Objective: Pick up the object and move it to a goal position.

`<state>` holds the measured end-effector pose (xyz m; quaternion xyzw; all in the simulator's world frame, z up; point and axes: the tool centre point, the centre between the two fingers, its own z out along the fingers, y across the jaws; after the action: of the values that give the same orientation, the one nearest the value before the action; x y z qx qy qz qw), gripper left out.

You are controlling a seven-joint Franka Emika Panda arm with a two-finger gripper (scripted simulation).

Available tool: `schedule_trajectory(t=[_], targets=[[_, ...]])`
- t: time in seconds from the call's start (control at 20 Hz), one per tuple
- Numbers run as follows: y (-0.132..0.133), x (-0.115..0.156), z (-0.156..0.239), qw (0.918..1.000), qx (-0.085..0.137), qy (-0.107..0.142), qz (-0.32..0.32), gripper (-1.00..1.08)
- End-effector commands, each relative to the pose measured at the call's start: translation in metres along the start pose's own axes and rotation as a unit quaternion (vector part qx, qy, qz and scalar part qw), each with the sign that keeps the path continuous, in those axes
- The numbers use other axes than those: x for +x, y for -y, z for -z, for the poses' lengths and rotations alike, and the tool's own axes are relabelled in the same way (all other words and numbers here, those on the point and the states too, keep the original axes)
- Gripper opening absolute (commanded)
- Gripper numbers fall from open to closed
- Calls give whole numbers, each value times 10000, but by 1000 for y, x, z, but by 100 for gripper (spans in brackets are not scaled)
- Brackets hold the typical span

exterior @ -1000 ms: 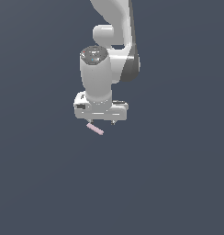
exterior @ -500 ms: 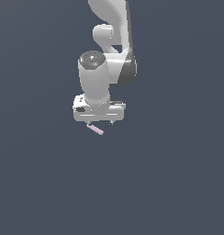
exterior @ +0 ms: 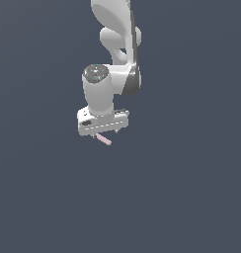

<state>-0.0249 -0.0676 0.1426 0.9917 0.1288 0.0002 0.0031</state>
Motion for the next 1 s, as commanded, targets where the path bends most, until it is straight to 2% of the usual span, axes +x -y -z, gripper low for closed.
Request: schedule_trajectory(t=[0.0, 0.45, 0.7, 0.95], targets=[[-3, -6, -8, 9995, -6, 4, 315, 100], [-11, -26, -36, 9897, -12, 16, 1429, 100], [-14, -38, -51, 9789, -6, 16, 2044, 100], [-16, -50, -65, 9647, 5, 10, 2633, 100]])
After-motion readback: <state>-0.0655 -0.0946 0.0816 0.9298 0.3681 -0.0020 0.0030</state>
